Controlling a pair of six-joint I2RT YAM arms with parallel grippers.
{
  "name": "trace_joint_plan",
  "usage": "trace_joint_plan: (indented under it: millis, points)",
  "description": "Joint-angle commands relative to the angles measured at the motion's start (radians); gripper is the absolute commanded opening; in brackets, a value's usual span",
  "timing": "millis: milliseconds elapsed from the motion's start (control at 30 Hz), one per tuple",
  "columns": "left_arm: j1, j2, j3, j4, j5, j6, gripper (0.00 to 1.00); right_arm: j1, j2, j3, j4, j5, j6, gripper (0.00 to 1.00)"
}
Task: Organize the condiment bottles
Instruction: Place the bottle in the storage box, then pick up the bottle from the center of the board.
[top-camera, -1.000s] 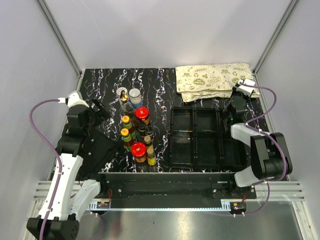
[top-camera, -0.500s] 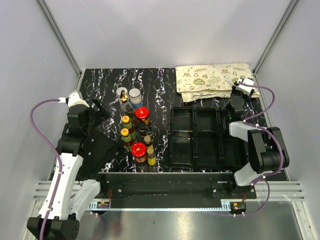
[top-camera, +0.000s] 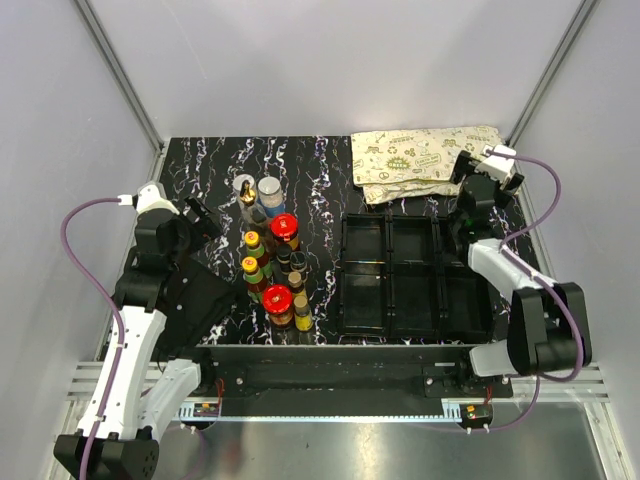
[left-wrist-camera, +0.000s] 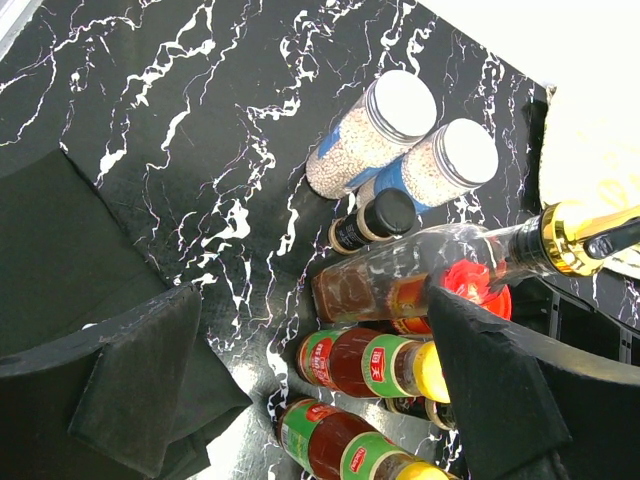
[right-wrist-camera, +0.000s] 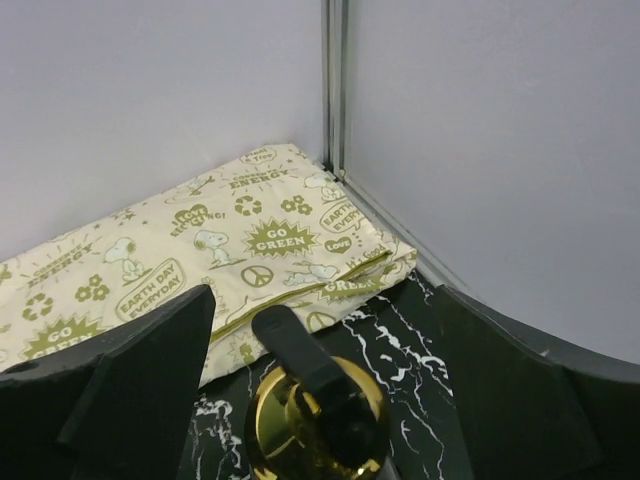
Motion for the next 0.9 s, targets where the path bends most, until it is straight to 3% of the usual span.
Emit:
trace_joint_plan:
  millis: [0, 233, 500, 567, 700, 867]
  points:
    - [0.006, -0.010, 0.022, 0.060, 0.027, 0.004, 0.99, -0.003, -0.136, 0.087, -0.281, -0.053, 0.139, 1.00]
    - [0.006, -0.024, 0.025, 0.061, 0.025, 0.015, 0.99, -0.003, -0.260, 0.255, -0.757, -0.175, 0.215, 1.00]
    - [0.005, -0.036, 0.023, 0.052, -0.008, 0.014, 0.99, -0.003, -0.351, 0.406, -1.075, -0.482, 0.230, 1.00]
    - [0.003, -0.036, 0.026, 0.049, -0.016, 0.015, 0.99, -0.001, -0.381, 0.414, -1.094, -0.556, 0.248, 1.00]
    - [-0.001, -0.039, 0.038, 0.040, -0.025, 0.026, 0.99, -0.004, -0.420, 0.392, -1.076, -0.900, 0.239, 1.00]
    - [-0.004, -0.042, 0.034, 0.041, -0.025, 0.035, 0.99, 0.010, -0.434, 0.350, -0.987, -1.108, 0.267, 1.00]
